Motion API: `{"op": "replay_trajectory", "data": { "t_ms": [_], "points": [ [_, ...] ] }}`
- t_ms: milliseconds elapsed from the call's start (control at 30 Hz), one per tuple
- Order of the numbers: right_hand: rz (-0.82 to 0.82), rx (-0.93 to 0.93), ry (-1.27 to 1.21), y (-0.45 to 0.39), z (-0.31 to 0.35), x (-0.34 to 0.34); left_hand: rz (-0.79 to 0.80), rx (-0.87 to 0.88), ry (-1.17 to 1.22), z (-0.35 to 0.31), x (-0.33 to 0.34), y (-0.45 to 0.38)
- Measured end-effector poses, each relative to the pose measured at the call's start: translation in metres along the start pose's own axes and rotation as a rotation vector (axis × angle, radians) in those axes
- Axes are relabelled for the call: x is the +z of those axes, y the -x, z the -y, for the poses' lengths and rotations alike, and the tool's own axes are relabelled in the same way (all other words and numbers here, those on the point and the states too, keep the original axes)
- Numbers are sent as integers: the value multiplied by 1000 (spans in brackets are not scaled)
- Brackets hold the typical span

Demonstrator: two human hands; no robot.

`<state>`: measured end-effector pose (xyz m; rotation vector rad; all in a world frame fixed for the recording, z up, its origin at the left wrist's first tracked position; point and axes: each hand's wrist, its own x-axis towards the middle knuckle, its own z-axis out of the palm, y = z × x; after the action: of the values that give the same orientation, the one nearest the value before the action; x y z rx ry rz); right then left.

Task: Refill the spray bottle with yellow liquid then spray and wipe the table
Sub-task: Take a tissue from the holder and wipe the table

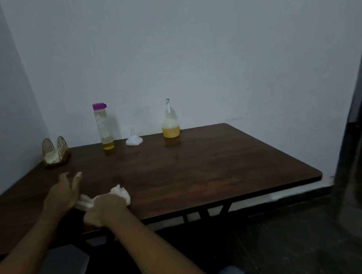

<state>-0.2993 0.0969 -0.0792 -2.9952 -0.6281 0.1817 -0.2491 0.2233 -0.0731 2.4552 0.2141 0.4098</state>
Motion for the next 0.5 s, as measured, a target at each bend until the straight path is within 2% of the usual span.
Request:
{"op": "replay_trajectory", "data": {
  "t_ms": [67,200,267,400,500],
  "points": [
    [-15,5,42,37,-33,-13,25,11,-4,-9,8,21],
    [-50,204,-75,98,-129,-18,30,108,17,-53,43,60],
    [-66,207,-164,133,-167,-22,26,197,66,-87,63,81],
    [-160,261,-248,210,-234,-28,139,473,95,-160,114,141],
    [-304,357,-188,261,-270,-27,111,706,118,-213,156,196]
  ]
}}
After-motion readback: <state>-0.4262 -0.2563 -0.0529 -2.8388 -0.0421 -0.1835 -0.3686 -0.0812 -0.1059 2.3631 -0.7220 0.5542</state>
